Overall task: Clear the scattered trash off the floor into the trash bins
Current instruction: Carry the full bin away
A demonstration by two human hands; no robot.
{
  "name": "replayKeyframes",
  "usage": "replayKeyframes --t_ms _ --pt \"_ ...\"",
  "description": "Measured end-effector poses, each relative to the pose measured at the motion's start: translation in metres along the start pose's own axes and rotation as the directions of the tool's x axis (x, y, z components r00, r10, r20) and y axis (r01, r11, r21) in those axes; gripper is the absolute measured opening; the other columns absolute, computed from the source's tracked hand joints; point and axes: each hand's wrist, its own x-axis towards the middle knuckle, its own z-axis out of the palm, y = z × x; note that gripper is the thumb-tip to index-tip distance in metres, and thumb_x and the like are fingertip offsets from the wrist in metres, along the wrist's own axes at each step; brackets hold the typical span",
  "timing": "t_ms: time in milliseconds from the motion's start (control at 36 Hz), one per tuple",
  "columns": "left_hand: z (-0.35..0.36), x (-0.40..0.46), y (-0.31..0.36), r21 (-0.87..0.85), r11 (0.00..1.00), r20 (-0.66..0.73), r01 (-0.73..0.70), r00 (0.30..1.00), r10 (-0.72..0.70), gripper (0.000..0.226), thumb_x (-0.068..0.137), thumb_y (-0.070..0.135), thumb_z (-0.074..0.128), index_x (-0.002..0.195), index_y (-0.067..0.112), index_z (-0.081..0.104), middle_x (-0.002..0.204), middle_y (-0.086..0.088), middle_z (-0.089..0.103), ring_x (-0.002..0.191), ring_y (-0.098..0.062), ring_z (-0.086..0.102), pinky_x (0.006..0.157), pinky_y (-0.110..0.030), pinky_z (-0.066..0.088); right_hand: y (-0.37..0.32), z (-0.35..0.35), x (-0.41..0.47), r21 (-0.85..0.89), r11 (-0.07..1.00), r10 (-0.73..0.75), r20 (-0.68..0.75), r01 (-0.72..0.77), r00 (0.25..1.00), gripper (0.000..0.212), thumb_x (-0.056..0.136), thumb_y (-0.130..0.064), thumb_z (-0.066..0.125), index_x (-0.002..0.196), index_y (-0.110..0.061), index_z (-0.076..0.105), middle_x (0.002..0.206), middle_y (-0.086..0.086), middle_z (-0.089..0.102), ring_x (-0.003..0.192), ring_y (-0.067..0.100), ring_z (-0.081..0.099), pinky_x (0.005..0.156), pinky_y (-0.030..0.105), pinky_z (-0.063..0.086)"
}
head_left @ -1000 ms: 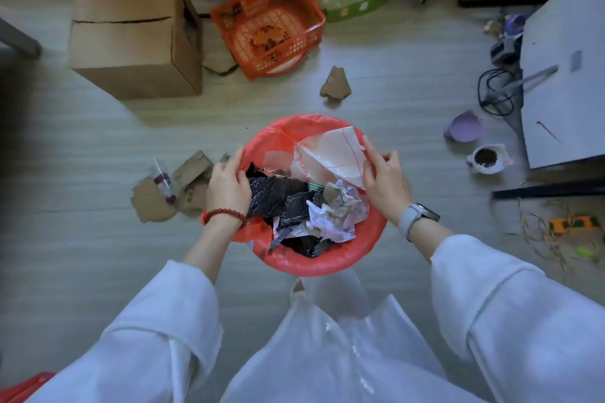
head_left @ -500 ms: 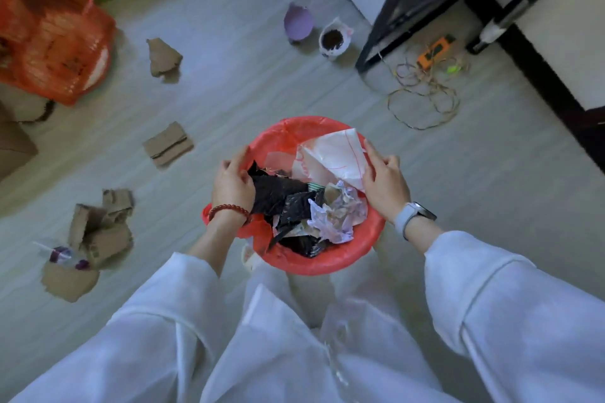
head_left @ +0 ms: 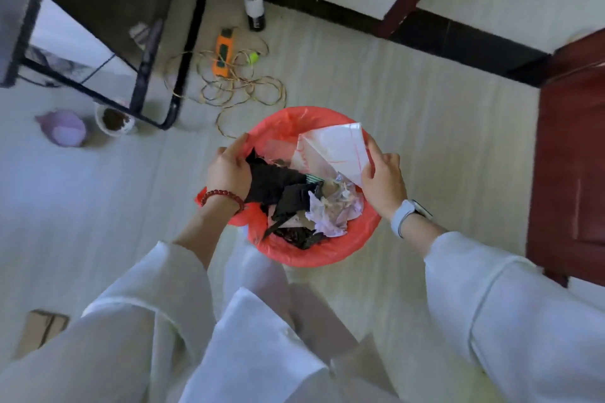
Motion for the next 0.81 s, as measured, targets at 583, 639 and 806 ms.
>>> replayKeyframes --t_ms 583,639,806 --pt "0.149 0.394 0.145 0.081 0.984 0.174 -0.158 0.974 0.142 0.053 0.09 0.0 0.039 0.14 0.018 0.038 0.121 -0.023 0.052 0.11 -0.036 0.05 0.092 -0.037 0.041 0.042 0.028 0.398 0.134 0.983 0.137 -0.065 -0.128 0.988 0.064 0.091 -0.006 0.041 0.145 -0.034 0.023 0.1 0.012 0.036 0.086 0.034 0.051 0.09 0.04 0.048" --pt "0.168 0.429 0.15 0.067 0.986 0.153 -0.153 0.978 0.141 0.052 0.09 0.0 0.04 0.139 0.018 0.039 0.123 -0.023 0.051 0.112 -0.036 0.049 0.096 -0.035 0.039 0.05 0.042 0.437 0.124 0.984 0.136 -0.046 -0.129 0.99 0.063 0.091 -0.006 0.041 0.146 -0.032 0.023 0.107 0.017 0.039 0.091 0.035 0.051 0.092 0.04 0.046" --pt "0.233 0.526 0.148 0.08 0.989 0.08 -0.125 0.99 0.119 0.053 0.087 0.0 0.042 0.137 0.018 0.044 0.117 -0.026 0.053 0.107 -0.038 0.053 0.091 -0.036 0.041 0.074 0.087 0.543 0.148 0.981 0.121 0.018 -0.122 0.992 0.064 0.09 -0.004 0.042 0.146 -0.028 0.024 0.109 0.018 0.038 0.097 0.033 0.045 0.092 0.037 0.041"
